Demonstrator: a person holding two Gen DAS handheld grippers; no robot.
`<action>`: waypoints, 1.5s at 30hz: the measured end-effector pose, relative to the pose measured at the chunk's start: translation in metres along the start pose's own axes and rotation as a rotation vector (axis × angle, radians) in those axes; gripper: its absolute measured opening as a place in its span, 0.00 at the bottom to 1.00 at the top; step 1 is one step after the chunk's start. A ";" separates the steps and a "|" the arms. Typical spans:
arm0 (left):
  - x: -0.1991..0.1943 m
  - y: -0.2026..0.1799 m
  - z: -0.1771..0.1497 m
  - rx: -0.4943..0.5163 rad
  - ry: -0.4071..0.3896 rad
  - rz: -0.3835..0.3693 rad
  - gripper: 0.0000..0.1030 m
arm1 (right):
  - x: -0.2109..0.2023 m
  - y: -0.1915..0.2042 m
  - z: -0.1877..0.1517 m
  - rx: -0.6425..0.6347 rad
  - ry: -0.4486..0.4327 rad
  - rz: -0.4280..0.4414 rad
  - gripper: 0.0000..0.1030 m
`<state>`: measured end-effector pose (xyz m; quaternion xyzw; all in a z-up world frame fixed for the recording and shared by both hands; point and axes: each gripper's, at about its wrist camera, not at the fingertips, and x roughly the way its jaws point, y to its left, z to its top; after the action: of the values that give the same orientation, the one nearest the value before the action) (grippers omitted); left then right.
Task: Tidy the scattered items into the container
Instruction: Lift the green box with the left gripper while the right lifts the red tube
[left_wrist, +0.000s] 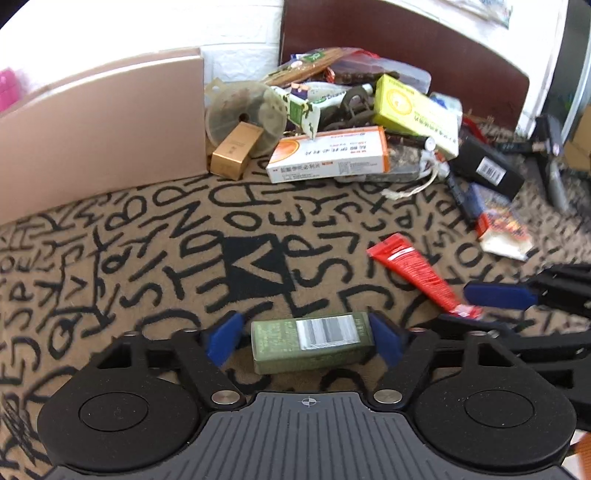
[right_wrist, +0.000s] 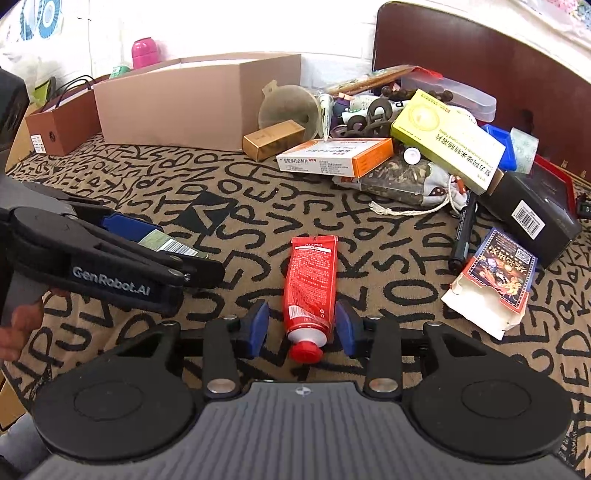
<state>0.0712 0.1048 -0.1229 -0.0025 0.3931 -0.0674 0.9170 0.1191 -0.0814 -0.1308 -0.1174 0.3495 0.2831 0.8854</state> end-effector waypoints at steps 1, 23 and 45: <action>0.000 -0.002 0.000 0.025 -0.003 0.025 0.66 | 0.002 0.000 0.000 0.000 0.007 -0.002 0.38; 0.002 -0.001 -0.004 0.046 -0.030 0.030 0.63 | 0.014 0.001 0.005 0.070 0.018 -0.032 0.29; -0.015 0.014 -0.002 0.012 -0.020 0.003 0.63 | -0.010 0.023 0.007 0.055 0.002 0.048 0.25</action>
<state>0.0616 0.1203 -0.1141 0.0028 0.3835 -0.0682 0.9210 0.1036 -0.0637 -0.1193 -0.0848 0.3608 0.2943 0.8809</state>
